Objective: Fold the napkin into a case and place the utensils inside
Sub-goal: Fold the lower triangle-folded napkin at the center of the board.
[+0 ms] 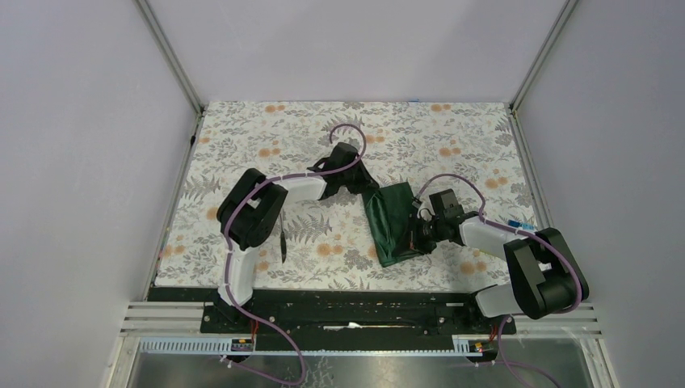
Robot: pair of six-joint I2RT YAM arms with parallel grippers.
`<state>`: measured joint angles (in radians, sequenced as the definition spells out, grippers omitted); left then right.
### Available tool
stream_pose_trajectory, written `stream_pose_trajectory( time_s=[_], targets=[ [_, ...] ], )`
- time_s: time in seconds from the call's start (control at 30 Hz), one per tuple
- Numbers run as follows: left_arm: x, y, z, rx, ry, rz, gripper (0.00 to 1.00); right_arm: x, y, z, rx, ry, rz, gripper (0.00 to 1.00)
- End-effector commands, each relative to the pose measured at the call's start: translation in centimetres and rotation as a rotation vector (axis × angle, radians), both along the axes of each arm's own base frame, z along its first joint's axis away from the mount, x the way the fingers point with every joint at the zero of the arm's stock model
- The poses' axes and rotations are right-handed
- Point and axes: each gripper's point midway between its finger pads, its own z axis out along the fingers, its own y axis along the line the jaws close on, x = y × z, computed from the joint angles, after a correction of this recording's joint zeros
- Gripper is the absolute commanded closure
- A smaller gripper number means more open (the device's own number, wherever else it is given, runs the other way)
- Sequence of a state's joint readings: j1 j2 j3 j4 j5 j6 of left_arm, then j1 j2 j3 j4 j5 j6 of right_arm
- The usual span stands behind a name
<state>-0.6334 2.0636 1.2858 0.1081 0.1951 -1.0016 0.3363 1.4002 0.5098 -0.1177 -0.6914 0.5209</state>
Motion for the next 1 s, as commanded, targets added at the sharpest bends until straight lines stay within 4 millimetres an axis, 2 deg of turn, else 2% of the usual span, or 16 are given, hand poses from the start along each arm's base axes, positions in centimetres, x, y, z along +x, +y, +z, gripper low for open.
stream_pose_trajectory(
  time_s=[0.0, 0.1, 0.33, 0.53, 0.97],
  targets=[
    [0.9, -2.5, 4.0, -0.059, -0.115, -0.021, 0.96, 0.8, -0.3, 0.7, -0.018, -0.044, 0.002, 1.0],
    [0.7, -2.8, 4.5, -0.053, -0.135, -0.021, 0.98, 0.8, -0.4, 0.6, -0.025, -0.042, -0.002, 1.0],
    [0.9, -2.9, 2.9, -0.041, -0.108, -0.017, 0.99, 0.9, -0.7, 0.3, -0.049, -0.043, -0.015, 1.0],
    [1.9, -1.9, 2.4, -0.033, -0.108, 0.013, 1.0, 0.9, -0.9, 0.0, -0.063, -0.04, -0.019, 0.94],
    [2.4, -2.1, 0.6, -0.036, -0.08, 0.011, 1.0, 1.5, -1.3, 0.0, -0.102, -0.048, -0.025, 0.84]
  ],
)
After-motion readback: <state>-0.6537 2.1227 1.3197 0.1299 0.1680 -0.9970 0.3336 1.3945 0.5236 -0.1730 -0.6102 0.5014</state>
